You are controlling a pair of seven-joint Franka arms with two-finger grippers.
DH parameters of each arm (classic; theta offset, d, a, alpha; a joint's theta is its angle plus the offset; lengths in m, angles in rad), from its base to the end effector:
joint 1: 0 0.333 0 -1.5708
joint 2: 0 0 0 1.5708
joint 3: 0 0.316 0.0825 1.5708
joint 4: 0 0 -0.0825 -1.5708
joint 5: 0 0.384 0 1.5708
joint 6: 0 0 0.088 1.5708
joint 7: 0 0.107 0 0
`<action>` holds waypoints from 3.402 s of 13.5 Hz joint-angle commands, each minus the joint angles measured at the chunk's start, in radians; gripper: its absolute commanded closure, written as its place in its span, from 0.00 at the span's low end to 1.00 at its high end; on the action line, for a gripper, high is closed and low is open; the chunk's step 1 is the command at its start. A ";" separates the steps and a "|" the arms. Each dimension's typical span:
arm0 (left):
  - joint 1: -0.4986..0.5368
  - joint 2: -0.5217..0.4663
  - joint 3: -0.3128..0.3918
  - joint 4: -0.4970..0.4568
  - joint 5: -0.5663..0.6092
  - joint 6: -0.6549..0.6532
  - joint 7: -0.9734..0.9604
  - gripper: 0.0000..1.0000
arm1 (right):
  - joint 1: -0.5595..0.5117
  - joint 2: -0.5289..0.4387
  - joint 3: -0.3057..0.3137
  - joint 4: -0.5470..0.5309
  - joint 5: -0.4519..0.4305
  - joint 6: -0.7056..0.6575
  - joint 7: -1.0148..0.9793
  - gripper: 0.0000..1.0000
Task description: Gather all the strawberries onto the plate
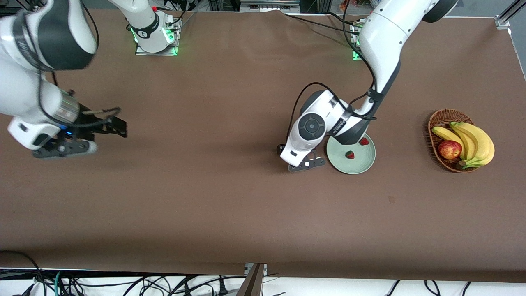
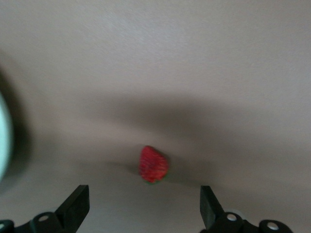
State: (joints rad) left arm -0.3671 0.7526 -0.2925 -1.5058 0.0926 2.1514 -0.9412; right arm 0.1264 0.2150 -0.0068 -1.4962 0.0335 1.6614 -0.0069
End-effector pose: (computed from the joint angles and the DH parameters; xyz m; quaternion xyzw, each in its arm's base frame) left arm 0.5780 -0.4022 0.2282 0.9865 0.1467 -0.0712 0.0170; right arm 0.6175 0.0779 0.5409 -0.9977 -0.0613 0.0257 0.0145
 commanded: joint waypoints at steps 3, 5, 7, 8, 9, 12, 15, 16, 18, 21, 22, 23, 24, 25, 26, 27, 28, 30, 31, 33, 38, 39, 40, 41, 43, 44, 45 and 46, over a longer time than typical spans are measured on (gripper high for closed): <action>-0.016 0.034 0.016 0.001 0.070 0.051 -0.062 0.02 | -0.017 -0.146 -0.002 -0.093 -0.099 -0.054 -0.021 0.00; -0.021 0.048 0.015 -0.014 0.110 0.053 -0.065 0.06 | -0.022 -0.171 -0.002 -0.096 -0.113 -0.065 -0.022 0.00; -0.027 0.063 0.015 -0.017 0.110 0.077 -0.076 0.16 | -0.024 -0.190 -0.005 -0.088 -0.110 -0.065 -0.019 0.00; -0.030 0.068 0.015 -0.017 0.110 0.077 -0.076 0.26 | -0.024 -0.195 -0.010 -0.088 -0.112 -0.066 -0.024 0.00; -0.030 0.070 0.015 -0.017 0.110 0.077 -0.076 0.42 | -0.024 -0.194 -0.012 -0.088 -0.112 -0.071 -0.030 0.00; -0.027 0.065 0.015 -0.016 0.110 0.074 -0.074 0.88 | -0.022 -0.175 -0.031 -0.076 -0.100 -0.097 -0.027 0.00; -0.013 0.053 0.015 -0.014 0.110 0.058 -0.064 1.00 | -0.021 -0.169 -0.032 -0.073 -0.099 -0.098 -0.027 0.00; -0.007 0.042 0.015 -0.010 0.110 0.021 -0.056 1.00 | -0.021 -0.168 -0.032 -0.073 -0.099 -0.097 -0.025 0.00; 0.025 0.005 0.015 0.019 0.111 -0.121 0.023 1.00 | -0.019 -0.167 -0.030 -0.073 -0.099 -0.095 -0.022 0.00; 0.118 -0.068 0.013 0.022 0.108 -0.322 0.253 1.00 | -0.019 -0.167 -0.030 -0.073 -0.099 -0.098 -0.019 0.00; 0.149 -0.081 0.010 0.019 0.105 -0.361 0.322 1.00 | -0.019 -0.167 -0.030 -0.073 -0.099 -0.098 -0.019 0.00; 0.167 -0.081 0.009 0.013 0.104 -0.381 0.384 1.00 | -0.019 -0.167 -0.030 -0.073 -0.099 -0.098 -0.018 0.00; 0.174 -0.079 0.009 0.001 0.104 -0.386 0.413 1.00 | -0.019 -0.167 -0.030 -0.073 -0.099 -0.098 -0.018 0.00; 0.180 -0.079 0.009 -0.031 0.105 -0.380 0.427 1.00 | -0.018 -0.167 -0.030 -0.073 -0.099 -0.098 -0.018 0.00; 0.180 -0.078 0.009 -0.062 0.110 -0.369 0.432 1.00 | -0.016 -0.167 -0.028 -0.073 -0.099 -0.098 -0.018 0.00; 0.180 -0.079 0.007 -0.086 0.110 -0.343 0.432 1.00 | -0.017 -0.167 -0.028 -0.073 -0.099 -0.098 -0.018 0.00; 0.180 -0.081 0.007 -0.105 0.110 -0.331 0.432 1.00 | -0.017 -0.167 -0.028 -0.073 -0.099 -0.098 -0.016 0.00; 0.181 -0.081 0.007 -0.105 0.111 -0.331 0.433 0.98 | -0.014 -0.167 -0.027 -0.073 -0.099 -0.098 -0.013 0.00; 0.181 -0.081 0.007 -0.103 0.111 -0.331 0.433 0.93 | -0.014 -0.167 -0.027 -0.073 -0.099 -0.098 -0.013 0.00; 0.183 -0.081 0.007 -0.099 0.111 -0.332 0.435 0.55 | -0.014 -0.167 -0.027 -0.073 -0.099 -0.098 -0.013 0.00; 0.197 -0.090 0.007 -0.082 0.108 -0.337 0.444 0.00 | -0.016 -0.167 -0.027 -0.073 -0.099 -0.098 -0.013 0.00; 0.198 -0.096 0.007 -0.080 0.104 -0.337 0.458 0.00 | -0.016 -0.167 -0.028 -0.073 -0.099 -0.098 -0.013 0.00; 0.204 -0.104 0.007 -0.080 0.102 -0.338 0.470 0.00 | -0.016 -0.167 -0.028 -0.073 -0.099 -0.098 -0.013 0.00; 0.209 -0.110 0.007 -0.070 0.098 -0.341 0.481 0.00 | -0.014 -0.167 -0.027 -0.073 -0.099 -0.098 -0.013 0.00; 0.211 -0.114 0.006 -0.042 0.095 -0.349 0.481 0.00 | -0.013 -0.167 -0.027 -0.073 -0.099 -0.098 -0.013 0.00; 0.208 -0.131 0.006 -0.036 0.095 -0.369 0.481 0.00 | -0.011 -0.167 -0.025 -0.073 -0.101 -0.098 -0.016 0.00; 0.211 -0.145 0.003 -0.019 0.093 -0.381 0.482 0.00 | -0.011 -0.167 -0.025 -0.073 -0.101 -0.098 -0.024 0.00; 0.209 -0.147 0.001 -0.001 0.092 -0.398 0.481 0.00 | -0.013 -0.167 -0.025 -0.073 -0.101 -0.098 -0.025 0.00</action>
State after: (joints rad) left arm -0.1618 0.6363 -0.2836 -1.5323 0.1873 1.7990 -0.4826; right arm 0.1128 0.0574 -0.0345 -1.5641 -0.0669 1.5721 -0.0173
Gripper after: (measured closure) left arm 0.000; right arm 0.000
